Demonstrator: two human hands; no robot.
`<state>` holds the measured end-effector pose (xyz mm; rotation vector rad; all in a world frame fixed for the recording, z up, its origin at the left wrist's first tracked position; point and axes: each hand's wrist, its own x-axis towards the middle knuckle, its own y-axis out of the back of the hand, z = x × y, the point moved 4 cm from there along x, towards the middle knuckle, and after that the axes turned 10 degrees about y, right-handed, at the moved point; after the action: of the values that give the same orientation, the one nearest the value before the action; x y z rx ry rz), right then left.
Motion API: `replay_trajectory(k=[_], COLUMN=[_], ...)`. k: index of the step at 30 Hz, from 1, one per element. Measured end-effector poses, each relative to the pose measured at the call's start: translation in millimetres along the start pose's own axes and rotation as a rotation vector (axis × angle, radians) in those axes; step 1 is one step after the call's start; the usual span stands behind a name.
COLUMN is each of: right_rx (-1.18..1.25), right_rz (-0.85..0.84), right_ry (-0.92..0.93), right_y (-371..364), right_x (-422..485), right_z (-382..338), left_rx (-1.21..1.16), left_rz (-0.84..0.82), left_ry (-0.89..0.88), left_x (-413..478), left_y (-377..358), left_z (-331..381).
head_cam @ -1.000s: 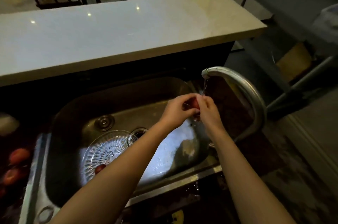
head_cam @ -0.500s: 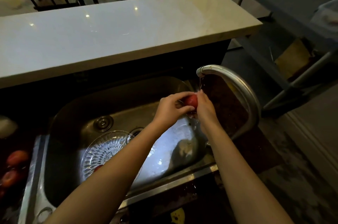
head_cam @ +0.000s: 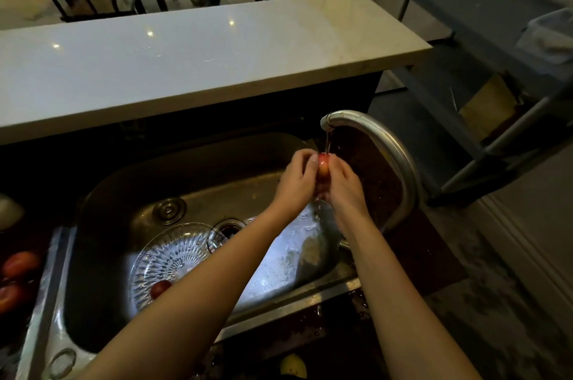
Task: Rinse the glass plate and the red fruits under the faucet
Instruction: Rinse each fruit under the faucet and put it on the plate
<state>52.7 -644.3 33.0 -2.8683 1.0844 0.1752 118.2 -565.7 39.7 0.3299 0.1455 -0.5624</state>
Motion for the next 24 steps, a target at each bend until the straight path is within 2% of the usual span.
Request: replay_trajectory(k=[4, 7, 9, 12, 15, 18, 21, 24], right_rx=[0.078, 0.107, -0.005, -0.096, 0.086, 0.303, 0.326, 0.052], right_rz=[0.166, 0.110, 0.001, -0.002, 0.046, 0.067, 0.014, 0.008], right_ry=[-0.160, -0.213, -0.131, -0.061, -0.230, -0.277, -0.240, -0.139], right_y=[5, 5, 0, -12, -21, -15, -14, -24], right_x=[6, 7, 4, 1, 1, 3, 8, 8], right_z=[-5, -8, -9, -14, -11, -13, -17, -20], left_rx=[0.223, 0.387, 0.479, 0.501, 0.608, 0.752, 0.702, 0.467], left_rz=[-0.111, -0.129, -0.076, 0.090, 0.219, 0.169, 0.096, 0.130], left_ry=[-0.206, -0.296, -0.285, -0.239, -0.301, -0.451, -0.432, -0.229], left_x=[-2, 3, 8, 8, 1, -6, -2, 9], left_y=[-12, -5, 1, 9, 11, 4, 5, 15], left_z=[12, 19, 23, 29, 34, 36, 34, 36])
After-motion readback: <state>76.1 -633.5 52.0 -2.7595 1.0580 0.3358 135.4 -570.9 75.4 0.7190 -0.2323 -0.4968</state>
